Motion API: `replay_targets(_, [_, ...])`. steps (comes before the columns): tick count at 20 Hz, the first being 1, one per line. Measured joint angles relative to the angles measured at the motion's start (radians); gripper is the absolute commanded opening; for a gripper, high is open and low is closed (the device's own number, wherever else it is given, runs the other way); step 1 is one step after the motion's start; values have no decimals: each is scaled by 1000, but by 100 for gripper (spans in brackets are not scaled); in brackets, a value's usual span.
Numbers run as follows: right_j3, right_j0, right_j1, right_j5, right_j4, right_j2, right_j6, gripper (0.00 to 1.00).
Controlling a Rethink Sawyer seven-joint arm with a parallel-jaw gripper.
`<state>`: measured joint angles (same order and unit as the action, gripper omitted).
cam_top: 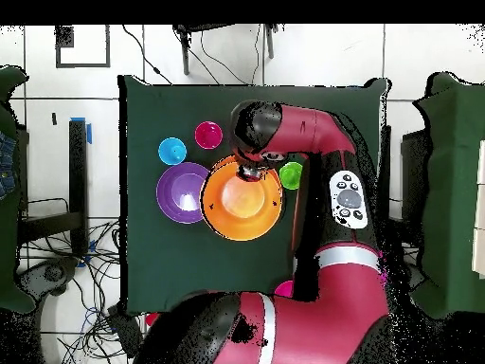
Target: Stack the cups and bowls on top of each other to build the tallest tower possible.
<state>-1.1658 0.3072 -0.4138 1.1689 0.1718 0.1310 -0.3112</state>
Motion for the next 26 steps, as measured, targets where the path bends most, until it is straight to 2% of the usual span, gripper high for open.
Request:
replay_targets(11, [12,-15,5,0,-13,-2,0,0])
replay_targets(12, [24,-21,7,0,-14,-3,0,100])
replay_targets(26, [107,-50,33,2,-19,-11,0,100])
